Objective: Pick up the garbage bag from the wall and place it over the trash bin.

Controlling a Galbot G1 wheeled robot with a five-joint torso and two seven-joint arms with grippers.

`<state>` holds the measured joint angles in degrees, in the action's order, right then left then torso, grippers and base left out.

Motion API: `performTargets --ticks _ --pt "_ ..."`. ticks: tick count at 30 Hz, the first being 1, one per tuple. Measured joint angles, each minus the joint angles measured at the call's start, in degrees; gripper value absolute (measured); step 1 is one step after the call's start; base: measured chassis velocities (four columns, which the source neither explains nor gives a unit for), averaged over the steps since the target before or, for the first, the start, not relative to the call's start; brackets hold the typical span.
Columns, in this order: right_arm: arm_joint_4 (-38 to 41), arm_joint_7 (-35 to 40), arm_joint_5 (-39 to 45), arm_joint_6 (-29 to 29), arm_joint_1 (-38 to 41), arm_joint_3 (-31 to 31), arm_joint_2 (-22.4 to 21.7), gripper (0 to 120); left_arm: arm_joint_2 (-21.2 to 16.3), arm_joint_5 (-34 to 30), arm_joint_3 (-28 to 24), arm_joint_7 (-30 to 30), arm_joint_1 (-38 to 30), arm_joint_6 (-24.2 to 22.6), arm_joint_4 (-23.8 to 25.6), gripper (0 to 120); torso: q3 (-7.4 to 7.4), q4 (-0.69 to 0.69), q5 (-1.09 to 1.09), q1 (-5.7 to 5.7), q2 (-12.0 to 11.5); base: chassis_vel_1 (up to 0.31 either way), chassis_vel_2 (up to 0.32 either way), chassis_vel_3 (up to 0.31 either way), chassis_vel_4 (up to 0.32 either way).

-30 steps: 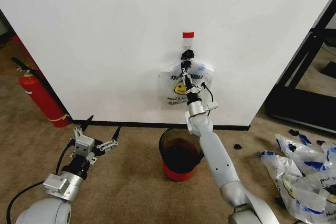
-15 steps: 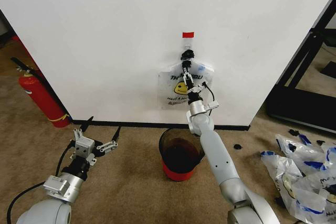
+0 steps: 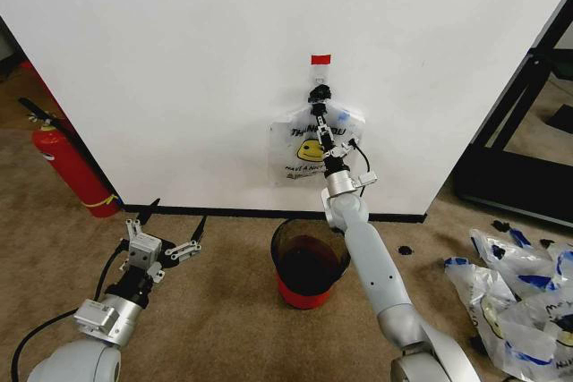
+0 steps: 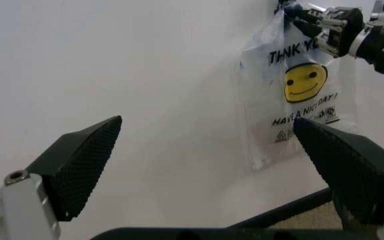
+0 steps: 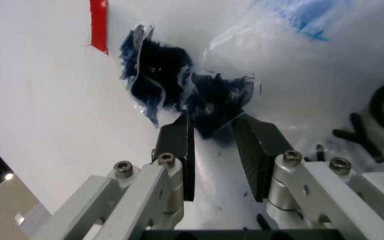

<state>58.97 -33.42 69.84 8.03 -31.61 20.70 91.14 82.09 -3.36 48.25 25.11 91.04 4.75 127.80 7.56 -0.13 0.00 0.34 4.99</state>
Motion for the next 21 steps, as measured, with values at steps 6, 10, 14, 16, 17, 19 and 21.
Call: performTargets --ticks 6,10,14,16,17,19,21 --pt "-0.22 -0.03 -0.37 0.18 -0.02 0.07 -0.51 16 -0.07 0.0 -0.11 0.14 -0.06 0.13 -0.21 100 0.0 0.0 0.0 0.0 0.0 0.0 0.0 0.0 0.0" --pt "-0.4 -0.04 -0.61 0.34 0.09 0.31 -0.8 0 -0.09 0.07 -0.25 0.41 -0.13 0.37 -0.49 100 0.0 0.0 0.0 0.0 0.0 0.0 0.0 0.0 0.0" --pt "-0.63 -0.06 -0.76 0.42 0.28 0.52 -0.86 0 -0.19 0.08 -0.26 0.53 -0.16 0.57 -0.73 100 0.0 0.0 0.0 0.0 0.0 0.0 0.0 0.0 0.0" --pt "-0.71 -0.22 -0.83 0.47 0.37 0.64 -0.88 0 -0.17 0.09 -0.31 0.57 -0.21 0.74 -0.94 100 0.0 0.0 0.0 0.0 0.0 0.0 0.0 0.0 0.0" --pt "-0.71 -0.27 -0.87 0.49 0.37 0.64 -0.88 0 -0.15 0.09 -0.34 0.57 -0.22 0.79 -0.99 100 0.0 0.0 0.0 0.0 0.0 0.0 0.0 0.0 0.0" --pt "-0.71 -0.41 -1.08 0.54 0.35 0.62 -0.89 0 -0.09 0.12 -0.42 0.6 -0.23 0.92 -1.14 100 0.0 0.0 0.0 0.0 0.0 0.0 0.0 0.0 0.0" --pt "-0.47 -0.75 -1.73 0.6 -0.12 0.35 -0.96 0 0.02 0.17 -0.61 0.62 -0.26 1.18 -1.38 100 0.0 0.0 0.0 0.0 0.0 0.0 0.0 0.0 0.0"
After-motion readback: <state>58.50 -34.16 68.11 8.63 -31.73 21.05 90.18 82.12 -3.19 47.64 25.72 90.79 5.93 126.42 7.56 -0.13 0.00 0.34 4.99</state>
